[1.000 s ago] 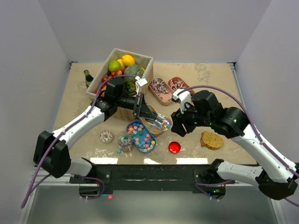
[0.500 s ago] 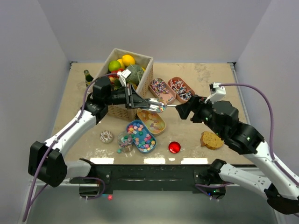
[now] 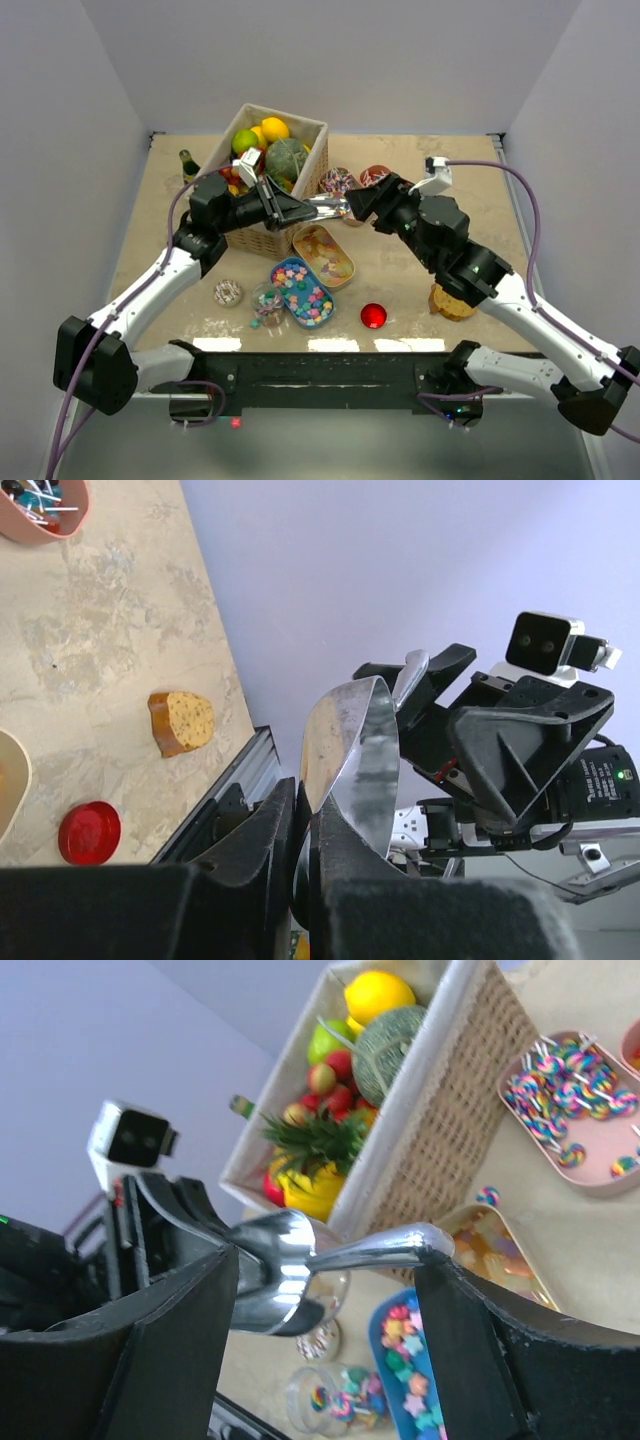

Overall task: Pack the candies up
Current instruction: Adjust the spatula.

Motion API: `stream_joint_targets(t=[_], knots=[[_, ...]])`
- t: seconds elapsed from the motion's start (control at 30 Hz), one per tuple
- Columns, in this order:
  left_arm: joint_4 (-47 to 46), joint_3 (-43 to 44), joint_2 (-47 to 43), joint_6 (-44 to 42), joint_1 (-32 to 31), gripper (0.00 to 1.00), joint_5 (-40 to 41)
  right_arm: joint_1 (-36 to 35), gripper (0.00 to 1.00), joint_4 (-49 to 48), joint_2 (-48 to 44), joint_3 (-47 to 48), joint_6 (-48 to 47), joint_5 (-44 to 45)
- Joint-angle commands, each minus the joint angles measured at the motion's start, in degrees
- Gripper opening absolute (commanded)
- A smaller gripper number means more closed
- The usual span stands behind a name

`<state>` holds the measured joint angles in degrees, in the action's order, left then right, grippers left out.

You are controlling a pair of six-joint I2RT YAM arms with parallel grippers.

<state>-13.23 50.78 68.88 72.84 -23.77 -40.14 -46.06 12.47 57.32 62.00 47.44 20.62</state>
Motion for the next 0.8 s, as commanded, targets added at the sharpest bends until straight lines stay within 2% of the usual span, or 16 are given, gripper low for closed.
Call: stream_joint_targets(t=[0.0, 0.17, 0.33, 0.37, 0.4, 0.5, 0.53, 0.57, 0.6, 0.63, 0.67, 0.77], knots=[[-5.0, -1.6, -3.1, 4.2, -0.4, 0.00, 2.9, 0.1, 0.70, -11.5, -0.9, -1.9, 2.0, 4.1], [-5.9, -2.0, -3.8, 5.0, -0.5, 0.00, 3.8, 0.0, 0.55, -12.2, 2.4, -0.6, 1.7, 2.3], [-5.5, -2.1, -4.1, 5.0, -0.9, 0.00, 4.2, 0.1, 0.47, -16.4, 4.7, -0.8, 1.6, 2.5], [-5.4, -2.3, -4.3, 4.9, -1.0, 0.00, 4.3, 0.1, 0.42, -16.5, 5.2, -0.6, 1.7, 2.5], [-4.9, -2.4, -4.5, 4.9, -1.1, 0.00, 4.5, 0.0, 0.26, -16.6, 5.5, -0.4, 1.8, 1.8], [-2.7, -2.2, -5.2, 3.7, -1.1, 0.00, 4.4, 0.1, 0.00, -16.8, 6.3, -0.3, 2.5, 1.1], [-1.5, -1.7, -5.4, 2.1, -1.1, 0.02, 4.4, 0.0, 0.00, -16.8, 6.0, -0.9, 3.0, 1.1], [-0.3, -1.5, -5.6, 1.2, -1.1, 0.29, 4.5, 0.1, 0.00, -16.8, 5.6, -1.3, 3.4, 1.1], [3.2, -1.0, -6.1, -0.1, -1.1, 0.42, 4.7, 0.1, 0.00, -16.9, 5.2, -2.7, 4.0, 1.4], [5.2, -0.1, -6.5, -2.8, -1.1, 0.51, 5.1, 0.0, 0.00, -17.6, 4.0, -3.5, 4.8, 1.6], [7.5, 0.5, -6.8, -4.3, -1.1, 0.68, 6.0, 0.1, 0.00, -17.9, 3.6, -4.2, 5.1, 1.5], [19.0, 2.5, -8.9, -10.1, -0.8, 0.90, 8.5, 0.1, 0.00, -17.9, 2.0, -6.4, 6.6, 1.8]])
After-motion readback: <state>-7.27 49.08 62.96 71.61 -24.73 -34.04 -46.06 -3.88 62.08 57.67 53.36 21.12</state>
